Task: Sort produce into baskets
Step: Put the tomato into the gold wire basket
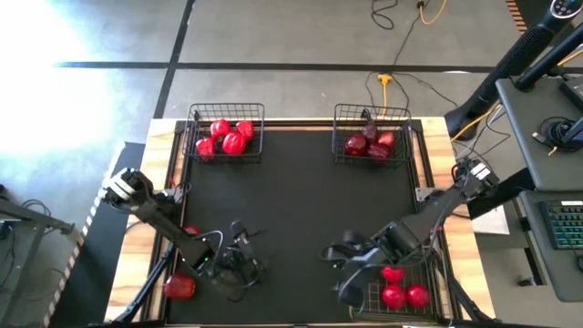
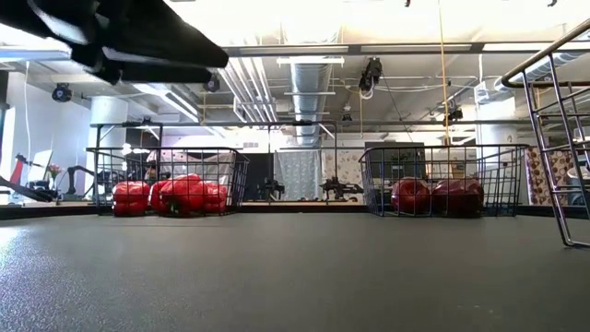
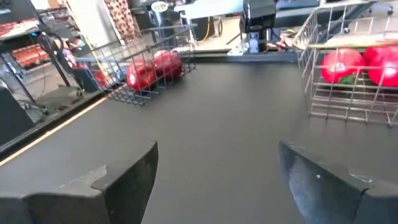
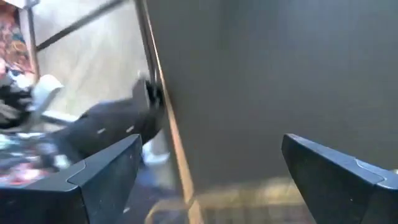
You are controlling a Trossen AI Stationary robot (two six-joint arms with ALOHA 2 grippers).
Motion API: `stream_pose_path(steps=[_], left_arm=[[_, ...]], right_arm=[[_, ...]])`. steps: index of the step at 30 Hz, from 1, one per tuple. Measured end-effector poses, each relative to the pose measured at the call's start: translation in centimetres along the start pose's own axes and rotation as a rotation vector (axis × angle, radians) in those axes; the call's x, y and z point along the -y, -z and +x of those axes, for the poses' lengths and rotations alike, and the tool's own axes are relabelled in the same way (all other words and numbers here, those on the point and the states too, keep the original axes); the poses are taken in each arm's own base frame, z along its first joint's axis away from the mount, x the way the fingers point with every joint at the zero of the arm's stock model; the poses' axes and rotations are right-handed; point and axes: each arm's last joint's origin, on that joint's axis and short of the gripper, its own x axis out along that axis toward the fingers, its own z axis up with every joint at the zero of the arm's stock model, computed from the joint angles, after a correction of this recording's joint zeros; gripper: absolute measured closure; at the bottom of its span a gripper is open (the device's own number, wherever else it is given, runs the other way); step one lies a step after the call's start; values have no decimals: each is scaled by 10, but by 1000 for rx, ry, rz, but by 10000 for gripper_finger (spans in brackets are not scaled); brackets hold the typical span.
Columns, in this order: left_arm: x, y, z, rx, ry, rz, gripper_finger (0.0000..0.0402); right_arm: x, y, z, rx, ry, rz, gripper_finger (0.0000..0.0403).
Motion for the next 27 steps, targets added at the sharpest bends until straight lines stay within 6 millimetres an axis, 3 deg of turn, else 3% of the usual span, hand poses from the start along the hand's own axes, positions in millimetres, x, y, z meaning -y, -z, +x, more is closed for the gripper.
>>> stream_pose_path(steps=[4,9,13,17,21,27], left_arm=[[4,5,1,-5,20,-54,88],[1,2,-1,-13,25,-58,88],[-15,-18,-6,-87,91,-14,88],[-38,-51,-16,-184,151,-54,88],[-64,-74,-27,-398,199,-102,88],[-102,-103,-50,-875,86,-249,88]], right_arm=[[2,-23,0,202,32,-261,24],[13,-39,8,389,296,-498,24],[33,-43,30,350,445,-610,24],[59,-43,59,324,489,-578,24],[76,-35,91,370,474,-562,24],[77,-29,121,510,316,-613,24]])
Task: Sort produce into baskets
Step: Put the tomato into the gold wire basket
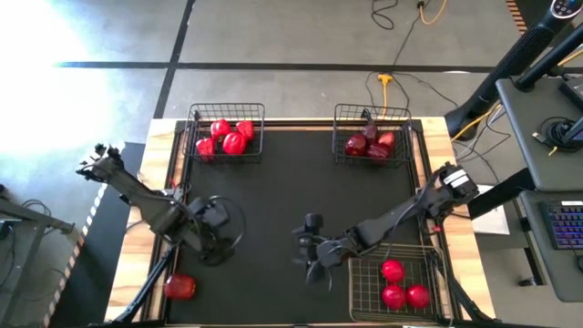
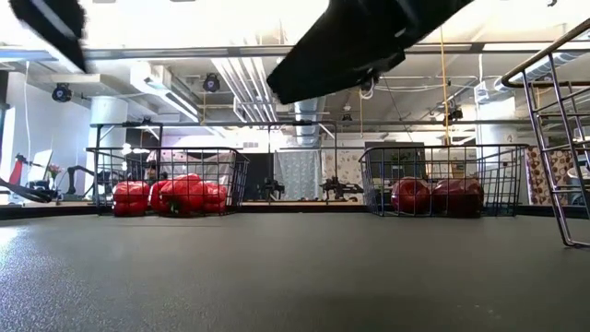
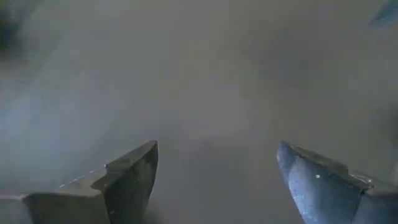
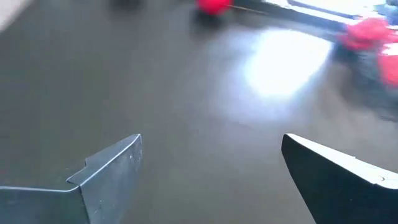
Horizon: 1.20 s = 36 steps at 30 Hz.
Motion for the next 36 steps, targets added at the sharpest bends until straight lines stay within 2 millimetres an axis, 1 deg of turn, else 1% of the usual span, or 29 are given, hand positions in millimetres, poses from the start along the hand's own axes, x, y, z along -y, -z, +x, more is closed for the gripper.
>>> stream_pose_path(steps=[3,5,9,13,18,21,23,26,29,32,36], left_arm=[[-4,0,-15,-136,-16,-57,88],[-3,1,-18,-181,2,-57,88],[-5,5,-19,-235,-16,-50,88],[-13,11,-17,-292,-100,-45,88],[-21,26,-7,-429,-169,-31,88],[-25,38,2,-536,-203,-72,88],[-29,47,7,-635,-234,-116,88],[-33,62,12,-766,-276,-131,88],[-38,69,18,-804,-310,-128,88],[-45,73,25,-842,-344,-143,88],[-60,81,37,-891,-430,-146,88]], right_arm=[[-5,-2,4,57,-102,-9,24],[-6,-7,4,98,-132,9,24],[-6,-22,1,145,-139,36,24],[-8,-32,-2,177,-143,49,24],[-13,-30,-4,165,-155,64,24],[-18,-27,-6,160,-190,58,24],[-24,-28,-8,189,-204,24,24],[-32,-30,-14,255,-227,-4,24],[-36,-29,-16,264,-240,-11,24],[-36,-25,-15,253,-238,5,24],[-37,-10,-13,193,-246,48,24]])
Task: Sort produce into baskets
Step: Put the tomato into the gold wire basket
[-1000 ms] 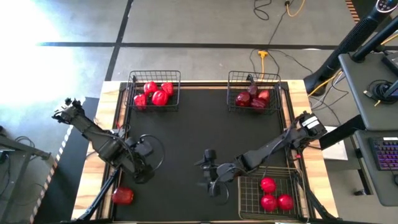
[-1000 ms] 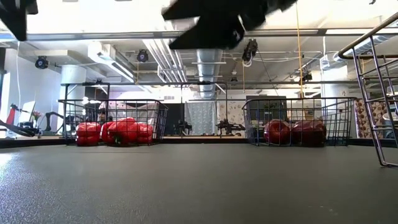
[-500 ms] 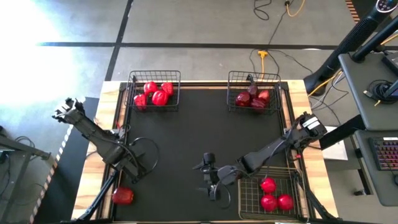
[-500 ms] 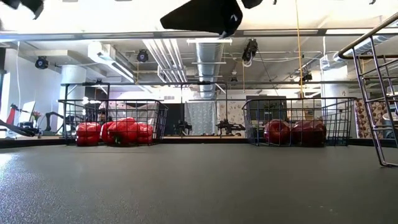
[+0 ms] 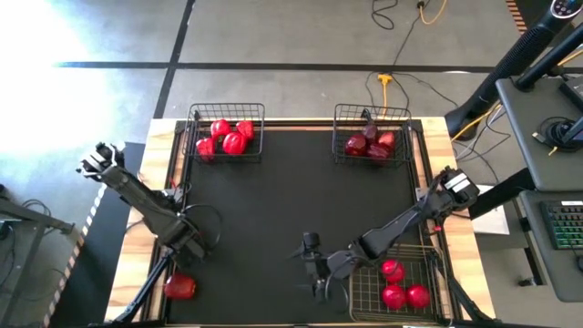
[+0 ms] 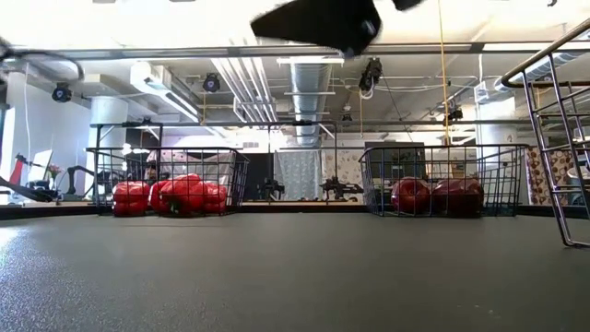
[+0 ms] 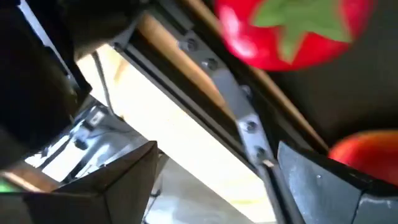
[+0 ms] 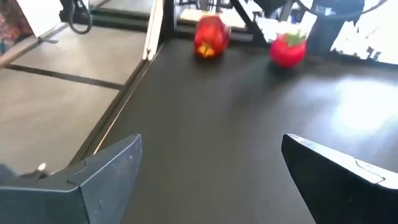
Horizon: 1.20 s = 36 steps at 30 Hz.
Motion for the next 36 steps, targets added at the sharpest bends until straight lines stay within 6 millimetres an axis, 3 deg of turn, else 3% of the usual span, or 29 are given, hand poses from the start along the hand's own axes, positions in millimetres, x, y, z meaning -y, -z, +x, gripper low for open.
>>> stream_pose_path(steps=[4,12,18,25,30,36], left_arm=[[0,-9,20,-4,-12,-1,88],[19,-15,15,185,46,-49,92],[27,-20,28,144,-11,-27,140],[53,-35,36,298,41,143,202],[75,-48,30,460,101,234,243],[105,-57,-1,709,184,353,281]], right_arm=[[1,15,-2,-36,2,46,24],[7,20,-1,-21,21,67,24],[15,14,2,-3,40,79,24],[30,12,6,9,74,98,24],[32,4,6,78,61,101,24],[30,3,6,86,13,45,24]])
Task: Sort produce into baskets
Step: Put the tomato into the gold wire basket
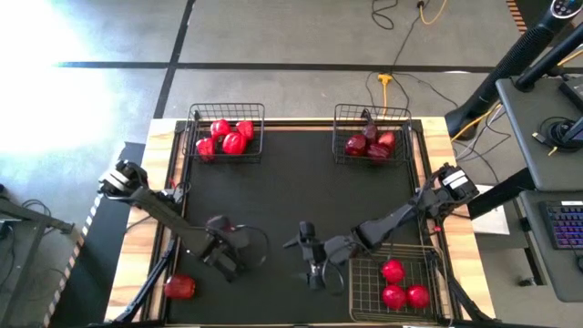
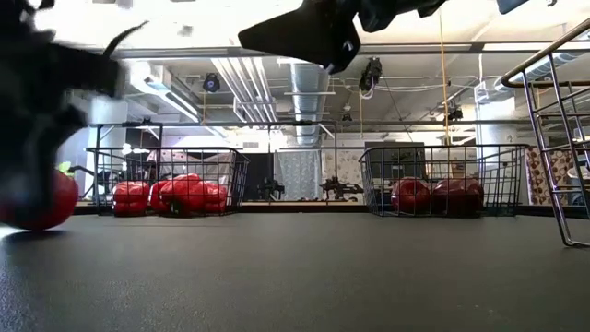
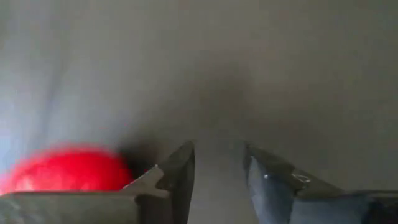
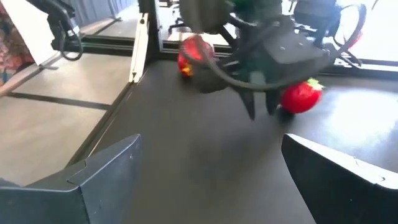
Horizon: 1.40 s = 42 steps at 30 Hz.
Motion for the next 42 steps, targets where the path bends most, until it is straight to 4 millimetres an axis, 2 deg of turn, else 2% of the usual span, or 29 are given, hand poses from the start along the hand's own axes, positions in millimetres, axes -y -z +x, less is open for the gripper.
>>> stream_pose_path(steps=[6,11,18,21,26,32,37,42], left_arm=[[17,-27,-19,196,38,91,307],[14,-34,-39,284,4,86,312],[-3,-22,-73,172,-56,33,296],[-9,-14,-80,77,-64,9,293],[-11,1,-76,-163,4,-32,302],[-20,22,-61,-293,-90,-83,304],[-24,29,-41,-297,-99,-93,304],[-21,29,-23,-185,-46,-83,304]], right_arm=[[4,-2,1,13,19,1,24],[5,-1,1,9,20,-7,24],[4,0,1,-2,20,27,24],[4,1,1,-11,20,32,24],[4,1,1,-10,20,33,24],[5,2,1,-21,21,51,24],[4,4,1,-36,21,59,24],[4,6,0,-55,23,54,24]])
